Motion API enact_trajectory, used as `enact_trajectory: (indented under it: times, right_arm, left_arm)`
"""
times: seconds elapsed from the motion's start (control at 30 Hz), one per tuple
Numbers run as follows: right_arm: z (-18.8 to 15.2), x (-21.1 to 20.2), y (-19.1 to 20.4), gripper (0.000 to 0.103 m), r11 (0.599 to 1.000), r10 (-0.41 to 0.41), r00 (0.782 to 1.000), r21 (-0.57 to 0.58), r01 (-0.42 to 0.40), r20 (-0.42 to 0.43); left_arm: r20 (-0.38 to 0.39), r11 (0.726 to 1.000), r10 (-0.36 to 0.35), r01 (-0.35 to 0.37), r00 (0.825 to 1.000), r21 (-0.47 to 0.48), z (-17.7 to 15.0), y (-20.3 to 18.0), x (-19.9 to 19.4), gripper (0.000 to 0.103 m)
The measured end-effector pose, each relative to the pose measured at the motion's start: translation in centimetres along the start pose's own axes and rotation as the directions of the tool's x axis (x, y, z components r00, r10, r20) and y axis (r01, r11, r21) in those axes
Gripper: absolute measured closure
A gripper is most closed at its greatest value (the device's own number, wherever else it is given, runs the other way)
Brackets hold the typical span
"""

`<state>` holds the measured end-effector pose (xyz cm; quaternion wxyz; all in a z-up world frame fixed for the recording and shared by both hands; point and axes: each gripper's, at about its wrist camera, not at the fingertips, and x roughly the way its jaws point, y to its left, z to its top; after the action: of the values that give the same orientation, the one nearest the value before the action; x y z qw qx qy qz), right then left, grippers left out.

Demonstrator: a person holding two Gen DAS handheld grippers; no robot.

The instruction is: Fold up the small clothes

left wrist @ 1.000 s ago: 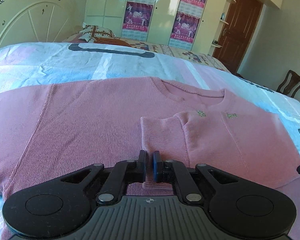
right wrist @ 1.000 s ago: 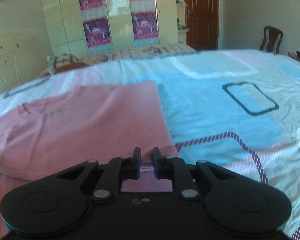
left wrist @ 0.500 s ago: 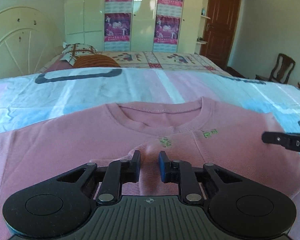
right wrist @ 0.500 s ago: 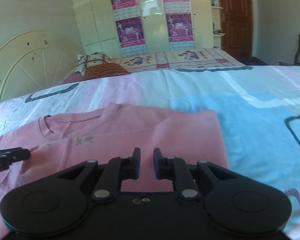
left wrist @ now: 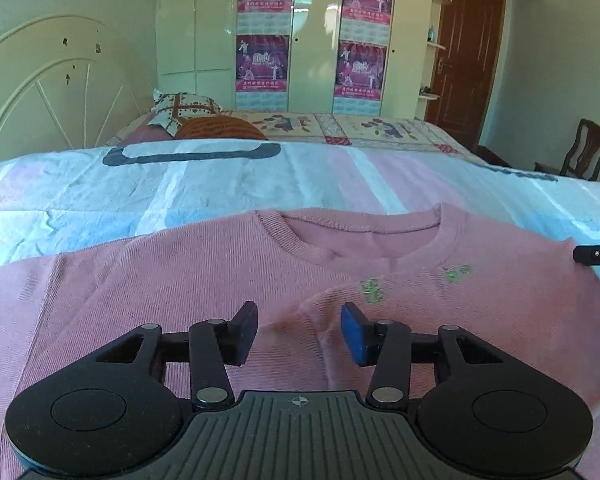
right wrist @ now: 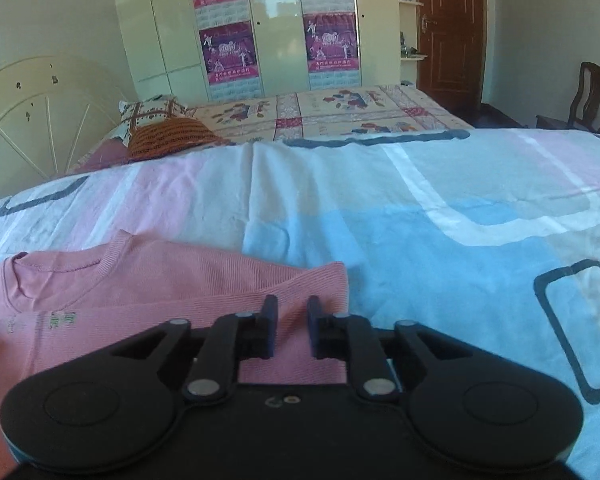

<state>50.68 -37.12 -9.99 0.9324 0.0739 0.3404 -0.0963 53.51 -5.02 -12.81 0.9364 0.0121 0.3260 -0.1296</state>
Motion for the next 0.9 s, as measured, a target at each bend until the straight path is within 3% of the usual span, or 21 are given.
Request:
enact_trajectory:
  times: [0.2, 0.33, 0.47, 0.53, 0.63, 0.8, 0.9]
  right_arm:
    - [-4.9, -5.3, -0.4, 0.086, 0.999, 0.051, 0.995, -0.006, -0.052, -0.090]
    - [-7.8, -8.4, -0.1, 0.086, 0.999, -0.011, 0.998, -0.050, 0.008, -0.065]
    - [-7.4, -10.4, 0.7, 0.083, 0.998, -0.007, 1.000, -0.059, 0.006, -0.014]
    - [-7.2, -10.6, 0.8, 0.084, 0.998, -0.001, 1.000, -0.059, 0.001, 0.001]
    - [-8.2, -8.3, 1.0, 0.085, 0.997, -0.028, 0.996, -0.078, 0.022, -0.088]
    - [-8.1, -9.6, 2.0, 0.082, 0.995, -0.040, 0.999, -0.097, 0.036, -0.032]
    - [-8.7, -8.5, 2.3, 0.081, 0.993, -0.071, 0.994, -0.100, 0.063, -0.081]
  left_arm:
    - [-0.015, 0.998, -0.056, 0.056, 0.998, 0.030, -2.9, -1.7, -3.1, 0.057]
    - [-0.044, 0.997, -0.027, 0.030, 0.999, 0.070, -4.5, -1.5, -3.7, 0.057]
    - [-0.025, 0.997, -0.024, 0.025, 0.999, 0.071, -4.0, -1.5, -5.2, 0.057]
    - [-0.056, 0.998, -0.002, 0.005, 0.998, 0.055, -4.4, -1.3, -4.7, 0.057]
    - [-0.050, 0.998, 0.013, -0.010, 0.999, 0.055, -4.8, -1.4, -4.3, 0.057]
    - [-0.067, 0.998, 0.025, -0.021, 0.997, 0.058, -4.6, -1.3, -4.3, 0.057]
    - [-0.075, 0.998, 0.021, -0.017, 0.997, 0.055, -4.1, -1.2, -4.5, 0.056]
